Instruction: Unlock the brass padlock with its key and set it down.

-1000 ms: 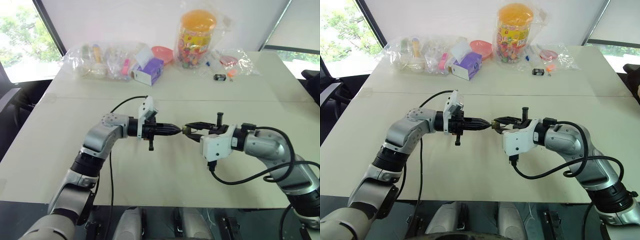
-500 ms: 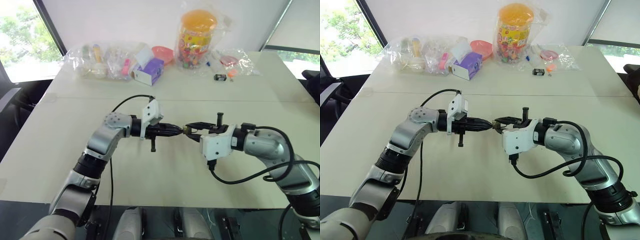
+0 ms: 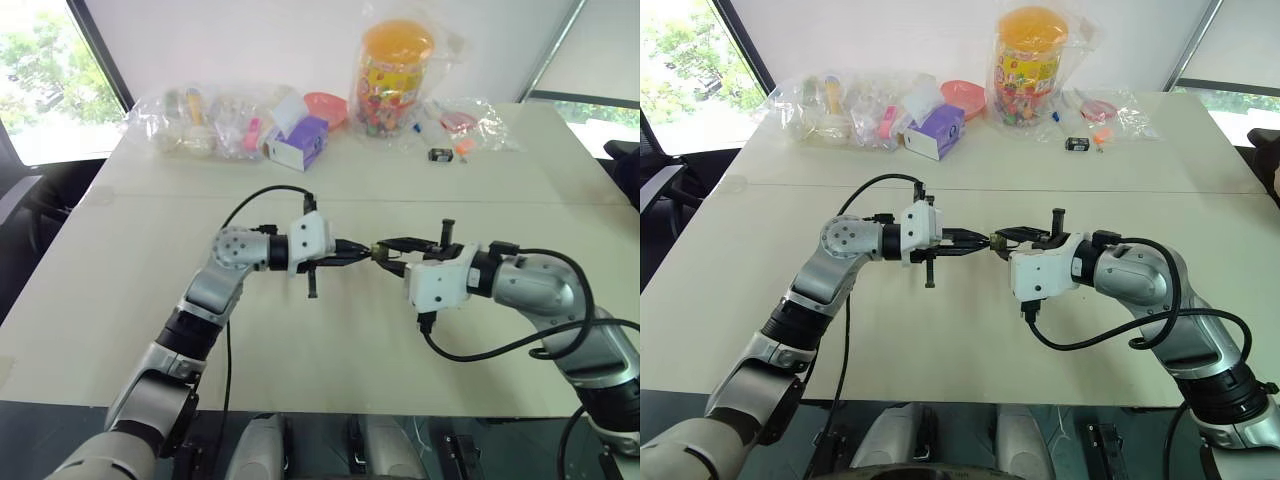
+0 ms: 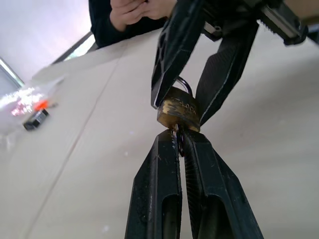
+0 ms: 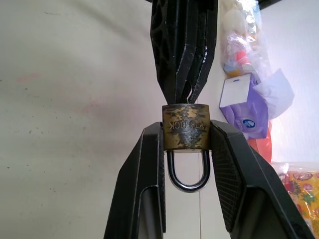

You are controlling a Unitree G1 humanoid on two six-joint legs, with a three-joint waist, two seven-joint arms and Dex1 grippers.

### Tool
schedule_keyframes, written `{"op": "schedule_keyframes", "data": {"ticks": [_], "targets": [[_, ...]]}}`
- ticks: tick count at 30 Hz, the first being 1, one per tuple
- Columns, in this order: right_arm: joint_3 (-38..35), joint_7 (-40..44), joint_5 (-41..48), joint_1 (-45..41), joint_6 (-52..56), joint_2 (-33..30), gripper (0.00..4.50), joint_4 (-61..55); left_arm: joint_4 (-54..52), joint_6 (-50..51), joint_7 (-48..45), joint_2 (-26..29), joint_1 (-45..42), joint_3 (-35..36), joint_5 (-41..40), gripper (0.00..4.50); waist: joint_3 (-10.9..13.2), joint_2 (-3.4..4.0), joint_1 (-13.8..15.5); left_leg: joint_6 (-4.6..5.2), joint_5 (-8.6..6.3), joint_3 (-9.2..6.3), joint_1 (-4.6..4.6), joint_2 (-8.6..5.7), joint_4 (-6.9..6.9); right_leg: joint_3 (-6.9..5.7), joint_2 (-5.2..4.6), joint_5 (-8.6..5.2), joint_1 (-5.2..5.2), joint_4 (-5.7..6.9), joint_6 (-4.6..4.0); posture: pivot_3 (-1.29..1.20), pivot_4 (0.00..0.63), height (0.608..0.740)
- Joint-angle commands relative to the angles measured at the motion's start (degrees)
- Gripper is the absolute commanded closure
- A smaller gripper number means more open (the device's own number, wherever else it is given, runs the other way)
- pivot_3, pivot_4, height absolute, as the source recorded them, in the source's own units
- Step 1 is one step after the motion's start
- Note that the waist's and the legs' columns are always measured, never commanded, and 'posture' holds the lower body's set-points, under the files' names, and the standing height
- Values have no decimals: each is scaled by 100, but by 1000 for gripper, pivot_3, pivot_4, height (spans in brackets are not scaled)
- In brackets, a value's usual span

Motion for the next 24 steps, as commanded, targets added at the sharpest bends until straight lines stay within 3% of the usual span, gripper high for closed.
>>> {"op": "schedule_keyframes", "data": {"ticks": [1, 6, 9, 12, 17, 20, 24], "targets": [[84, 39, 58, -32, -165, 27, 3805, -153, -18, -626, 64, -90, -121, 15, 31, 4288, 0, 0, 0, 0, 0, 0, 0, 0, 0, 0, 0, 0, 0, 0, 0, 0, 150, 735], [66, 51, 73, -17, -169, 19, 3805, -151, 6, -407, 109, -131, -126, 76, -92, 4288, 0, 0, 0, 0, 0, 1, 0, 0, 0, -2, 0, 0, 0, 0, 0, 0, 150, 735], [57, 51, 63, -19, -175, 12, 3805, -145, -249, 1129, 151, -216, -72, 262, -722, 4288, 0, 0, 2, 0, 0, 1, 0, 0, 0, -3, 1, 0, 0, 0, 0, 0, 150, 735], [33, 52, 52, -19, -173, 4, 3805, -148, -530, 3311, 144, -207, -79, 639, -1878, 4288, 0, 0, -8, 1, 0, 1, 0, 0, 0, -3, 1, 0, 0, 1, 1, 0, 150, 735], [13, 48, 24, 9, -184, -6, 3805, -146, -769, 4809, 205, -193, -22, 1049, -2839, 4288, 0, 0, -54, 1, 0, -3, 1, 4, 0, 0, 4, 0, 0, 2, 1, 0, 150, 735], [14, 38, 6, 8, -179, -7, 3805, -141, -744, 5352, 300, -149, -53, 1135, -3076, 3065, 0, 0, -51, 0, 0, -4, 1, 4, 0, 0, 2, 0, 0, 3, 1, 0, 150, 735], [2, 36, -4, 14, -174, -18, 3805, -151, -771, 5640, 359, -165, -58, 1174, -3226, 1012, 0, 0, -37, -1, 1, -3, 1, 3, 0, 0, 1, 0, 0, 2, 1, 0, 150, 735]]}}
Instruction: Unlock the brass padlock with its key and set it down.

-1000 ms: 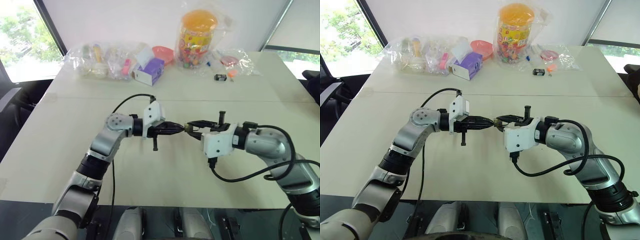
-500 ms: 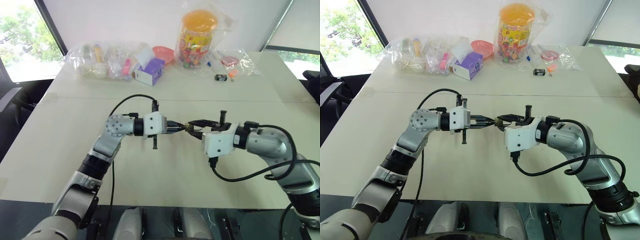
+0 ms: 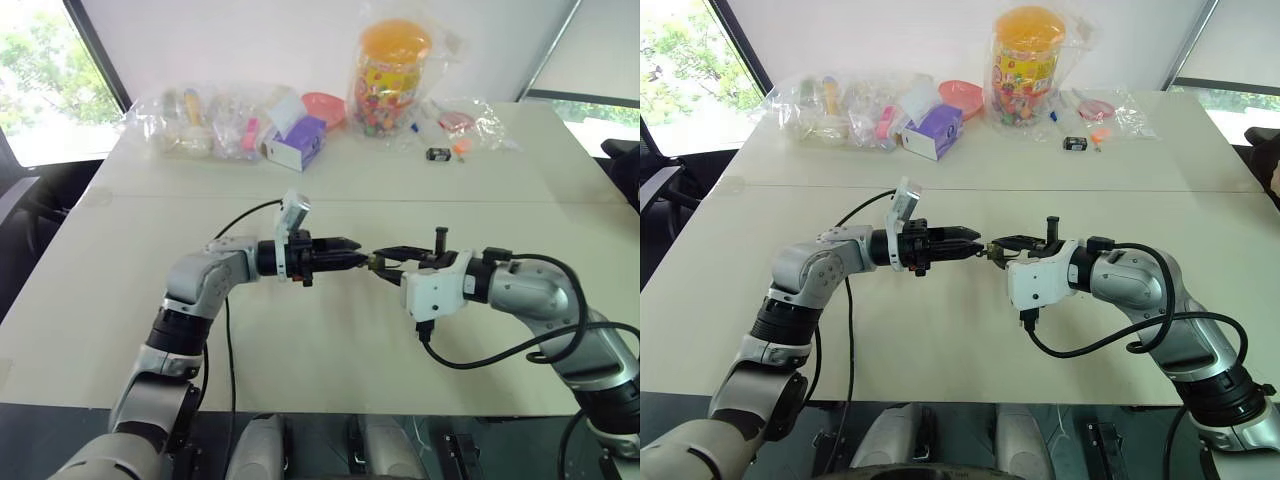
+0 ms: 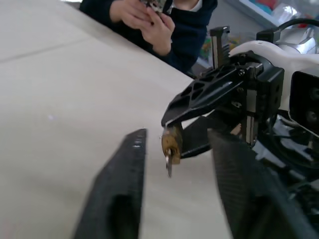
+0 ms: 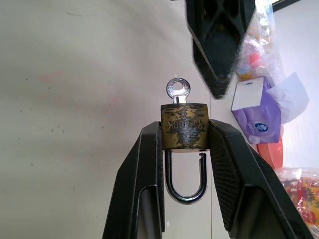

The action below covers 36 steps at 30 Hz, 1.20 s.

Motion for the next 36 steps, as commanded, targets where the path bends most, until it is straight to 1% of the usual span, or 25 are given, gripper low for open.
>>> {"op": "schedule_keyframes", "data": {"ticks": [1, 9, 20, 23, 26, 28, 29, 36], "targets": [[-107, -40, 34, -42, -40, -20, 3805, -185, -208, 86, 88, -50, -60, 75, -149, 1012, 0, 0, 10, 0, 0, 0, 0, 0, 0, 0, 0, 0, 0, 0, 0, 0, 150, 735], [-127, -51, 19, -31, 0, -23, 3805, -240, 65, -373, 445, -295, -50, -175, 346, 1012, 0, 0, 33, -2, 1, 1, 0, -3, 0, 1, -3, 0, 0, -1, 0, 0, 150, 735], [-135, -87, -11, -53, 84, -8, 3805, -285, 316, -509, 607, -534, -103, -159, 453, 1012, 0, 0, 37, -1, 1, 1, 0, -3, 0, 1, -2, 0, 0, -1, 0, 0, 150, 735], [-130, -97, -16, -58, 96, -1, 3805, -292, 321, -527, 550, -530, -91, -198, 471, 1731, 0, 0, 37, -1, 1, 1, 0, -3, 0, 1, -2, 0, 0, -1, 0, 0, 150, 735], [-126, -103, -27, -72, 107, 9, 3805, -295, 338, -509, 486, -524, -90, -223, 479, 3280, 0, 0, 37, -1, 1, 1, 0, -3, 0, 1, -2, 0, 0, -1, 0, 0, 150, 735], [-122, -104, -33, -79, 117, 15, 3805, -300, 350, -509, 463, -526, -90, -238, 498, 4134, 0, 0, 37, -1, 1, 1, 0, -3, 0, 1, -2, 0, 0, -1, 0, 0, 150, 735], [-119, -103, -35, -84, 125, 19, 3805, -307, 346, -480, 450, -527, -88, -239, 482, 4465, 0, 0, 36, -1, 1, 1, 0, -3, 0, 1, -2, 0, 0, -1, 0, 0, 150, 735], [-97, -88, -36, -152, 138, 35, 3805, -299, 349, -371, 363, -539, -81, -292, 416, 4465, 0, 0, 35, -1, 1, 1, 0, -3, 0, 1, -2, 0, 0, -1, 0, 0, 150, 735]]}}
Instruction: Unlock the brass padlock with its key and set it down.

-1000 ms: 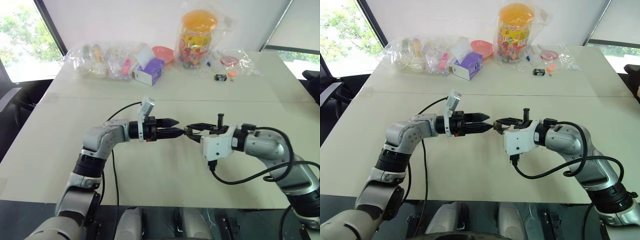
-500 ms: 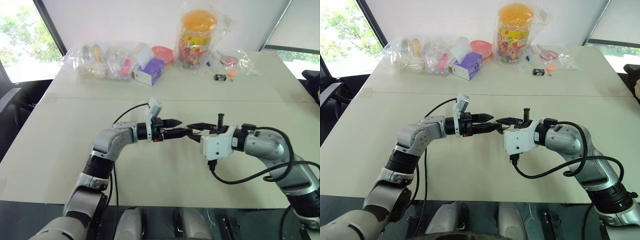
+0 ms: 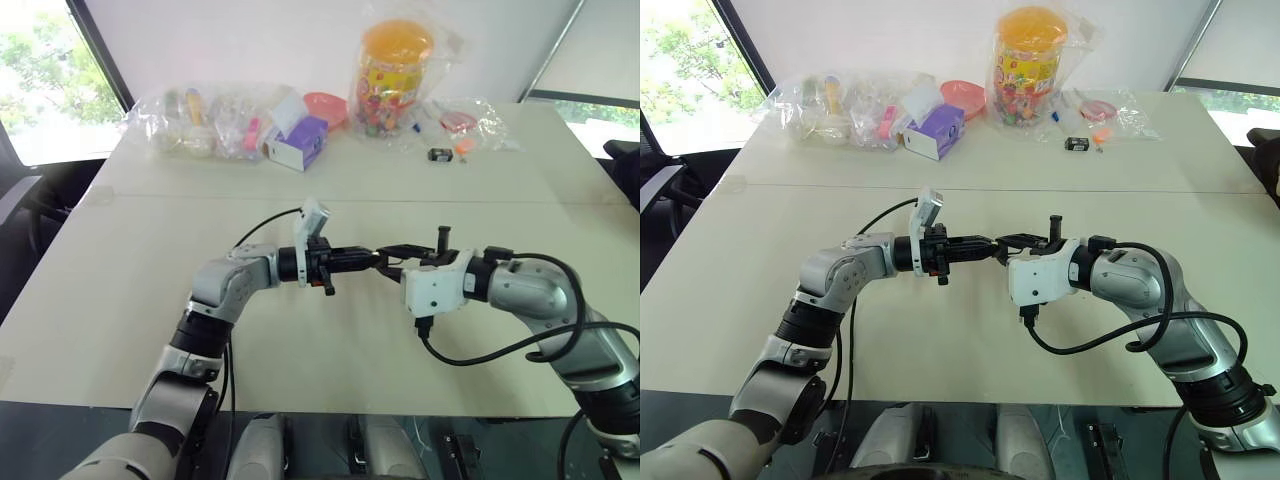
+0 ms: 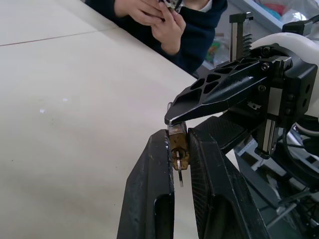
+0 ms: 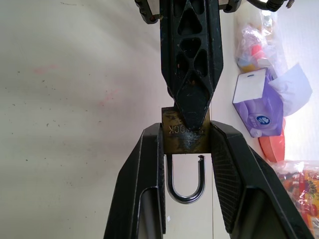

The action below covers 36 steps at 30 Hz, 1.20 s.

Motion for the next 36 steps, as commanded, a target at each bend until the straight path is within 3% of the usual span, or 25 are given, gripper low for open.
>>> {"op": "schedule_keyframes", "data": {"ticks": [1, 7, 8, 13, 14, 18, 21, 27, 28, 36], "targets": [[-98, -47, 85, -161, -81, 31, 3805, -273, -10, 92, -19, 24, -73, -26, 2, 4465, 0, 0, 1, 0, 0, 0, 0, 0, 0, 0, 0, 0, 0, 0, 0, 0, 150, 735], [-109, 46, 216, -179, 97, 50, 3805, -314, -9, 294, 20, 14, -96, 27, -111, 4465, 0, 0, 1, 0, 0, 0, 0, 0, 0, 0, 0, 0, 0, 0, 0, 0, 150, 735], [-117, 71, 261, -180, 157, 60, 2783, -328, -6, 335, 20, 11, -108, 58, -151, 4500, 0, 0, 0, 0, 0, 0, 0, 0, 0, 0, 0, 0, 0, 0, 0, 0, 150, 735], [-141, 167, 343, -117, 375, -27, 376, -403, 11, 423, -6, 24, -158, 130, -205, 4500, 0, 0, 0, 0, 0, -1, 0, 1, 0, 0, 1, 0, 0, 0, 0, 0, 150, 735], [-163, 185, 355, -86, 414, -57, 34, -418, 18, 429, -26, 40, -167, 139, -206, 4500, 0, 0, 0, 0, 0, 0, 0, 0, 0, 0, 0, 0, 0, 0, 0, 0, 150, 735], [-638, 310, 1012, 76, 1142, -55, 34, -565, 130, 387, -156, 179, -242, 214, -167, 4500, 0, 0, 8, 0, 0, -1, 0, 0, 0, -1, 0, 0, 0, 0, 0, 0, 150, 735], [-1049, 255, 1663, 0, 1974, 89, 950, -704, 222, 328, -265, 301, -301, 231, -141, 4500, 0, 0, 8, 1, 0, -1, -1, -1, 0, 0, -1, 0, 0, 0, 0, 0, 150, 735], [-1044, -22, 1938, -65, 2607, 242, 4162, -864, 271, 343, -488, 417, -396, 246, -192, 4500, 0, 0, 2, 1, 0, -2, 0, 1, -1, 0, -1, 0, 0, 0, 0, 0, 150, 735], [-1001, -61, 1947, -62, 2630, 266, 4485, -871, 278, 339, -510, 413, -406, 245, -192, 4500, 0, 0, 2, 1, 0, -2, 0, 1, -1, 0, -1, 0, 0, 0, 0, 0, 150, 735], [-766, -277, 1985, -32, 2709, 414, 4485, -877, 210, 410, -667, 403, -442, 300, -288, 4500, 0, 0, 3, 1, -1, -2, -1, 0, 0, 0, -1, 0, 0, -1, 0, 0, 150, 735]]}}
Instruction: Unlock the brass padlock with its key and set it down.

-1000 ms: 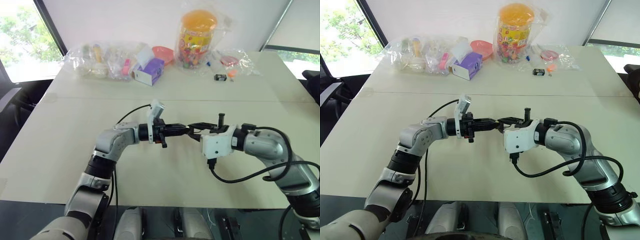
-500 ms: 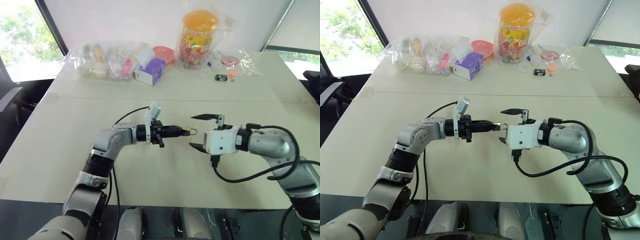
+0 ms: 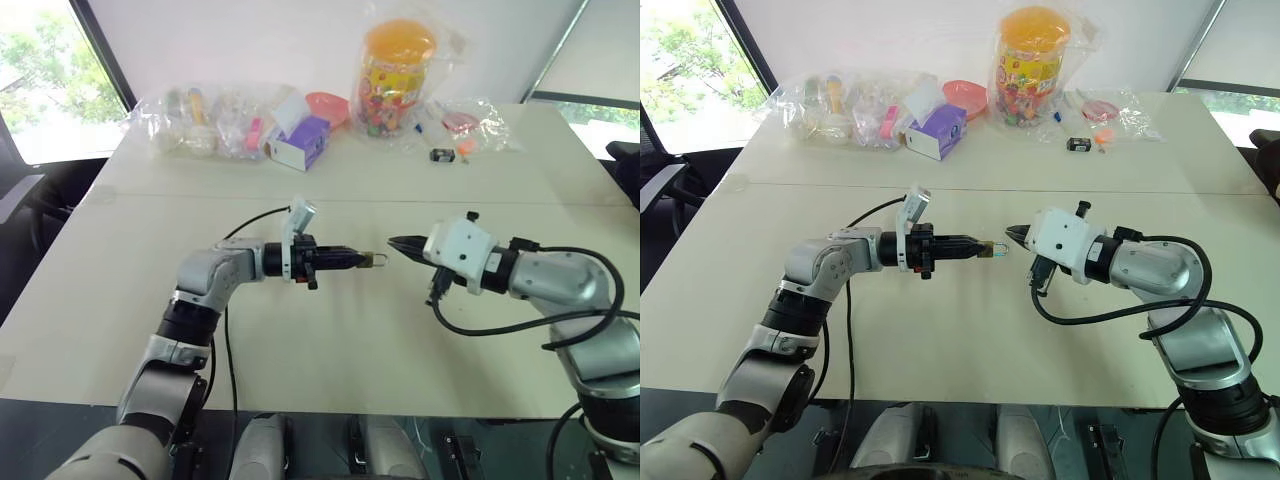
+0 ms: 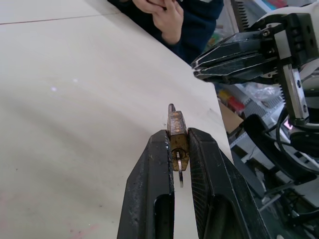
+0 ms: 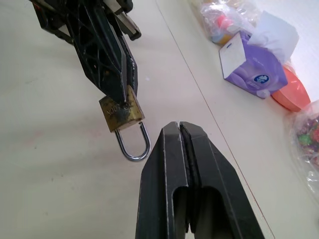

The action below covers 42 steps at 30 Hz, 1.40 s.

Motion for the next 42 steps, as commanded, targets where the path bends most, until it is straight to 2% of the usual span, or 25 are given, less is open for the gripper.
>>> {"op": "schedule_keyframes", "data": {"ticks": [1, 20, 24, 29, 34, 37, 42], "targets": [[18, -107, 67, -57, -42, 56, 4485, -188, -154, -15, -131, 4, -150, 165, -196, 4500, 0, 0, -2, 0, 0, 0, 0, 0, 0, 0, 0, 0, 0, 0, 0, 0, 150, 735], [331, 1, -52, 267, -692, -41, 4485, 380, -231, -1, -148, 38, -142, 244, -358, 4500, 0, 0, -2, 0, 0, 0, 0, 0, 0, 0, 1, 0, 0, 0, 0, 0, 150, 735], [218, -23, -113, 404, -731, -164, 4485, 350, -222, -42, -112, 21, -114, 223, -324, 4500, 0, 0, 1, 0, 0, 0, 0, 0, 0, 0, 0, 0, 0, 0, 0, 0, 150, 735], [-391, -154, -185, 1007, -721, -489, 4485, 145, -74, -349, -49, -37, 30, 13, -23, 4500, 0, 0, 14, 0, 0, 0, -2, -3, 0, 0, -1, 0, 0, -3, 0, 0, 150, 735], [-1252, -496, -77, 1803, -200, -386, 4485, -632, 445, -654, 364, -540, 50, -127, 313, 4500, 0, 0, 17, 1, 0, -3, -2, 0, -1, 0, 2, 0, 0, -3, 0, 0, 150, 735], [-1370, -672, -82, 2039, 99, -288, 4485, -1051, 906, -872, 644, -866, -36, -65, 484, 4500, 0, -1, 0, 1, 0, -3, -1, -2, 0, 1, 2, 0, 3, -4, 0, 0, 150, 735], [-1386, -1077, -172, 2351, 573, -30, 4485, -1681, 2249, -1346, 1602, -1696, -418, 249, 790, 4500, 1, -3, 16, 1, -1, -5, -1, -3, 0, 1, 7, 0, 3, -4, 0, 0, 150, 735]]}}
